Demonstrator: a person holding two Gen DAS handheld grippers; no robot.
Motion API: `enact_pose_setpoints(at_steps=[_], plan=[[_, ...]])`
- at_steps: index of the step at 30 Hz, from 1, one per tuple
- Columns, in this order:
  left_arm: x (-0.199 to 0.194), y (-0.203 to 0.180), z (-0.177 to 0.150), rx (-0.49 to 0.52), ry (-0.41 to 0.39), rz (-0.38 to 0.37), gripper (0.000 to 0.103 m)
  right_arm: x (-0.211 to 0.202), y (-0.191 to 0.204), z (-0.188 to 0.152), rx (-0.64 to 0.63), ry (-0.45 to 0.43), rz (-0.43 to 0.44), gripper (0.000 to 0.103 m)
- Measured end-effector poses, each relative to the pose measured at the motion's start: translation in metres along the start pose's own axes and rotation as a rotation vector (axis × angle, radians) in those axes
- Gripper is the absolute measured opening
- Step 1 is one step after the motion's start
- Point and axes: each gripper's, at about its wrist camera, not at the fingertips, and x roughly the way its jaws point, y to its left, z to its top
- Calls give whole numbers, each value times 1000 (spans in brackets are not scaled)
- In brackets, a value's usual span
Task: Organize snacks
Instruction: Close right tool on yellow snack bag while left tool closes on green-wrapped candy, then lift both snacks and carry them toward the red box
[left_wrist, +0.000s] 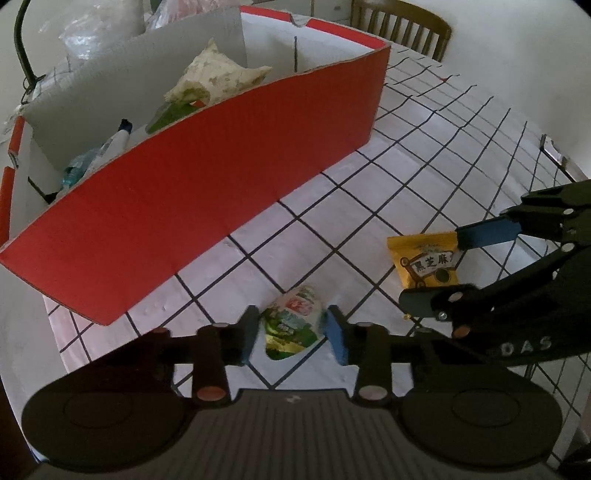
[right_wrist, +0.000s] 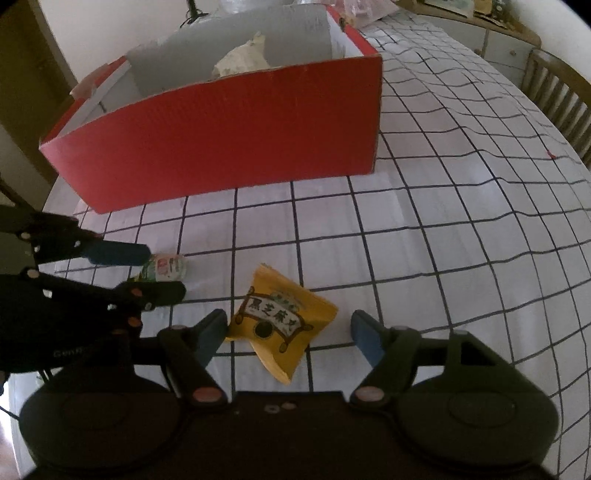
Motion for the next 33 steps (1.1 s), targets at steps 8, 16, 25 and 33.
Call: enact_pose_setpoints(at_steps=[8,16,25,33], plan=[[0,0,2,-64,0,-8,32,-5,2,-4,-50,-18,41,43],[-4,5,-2,-191,7,13,32,-11,-10,-2,-32,-39,53,36],[-18,13,-12,-353,4,40,32,-21,-20,-1,-59,-54,91,17],[-33,4,-20,-438,-11,90,32,-29,-33,-2,-117,-51,133,18]])
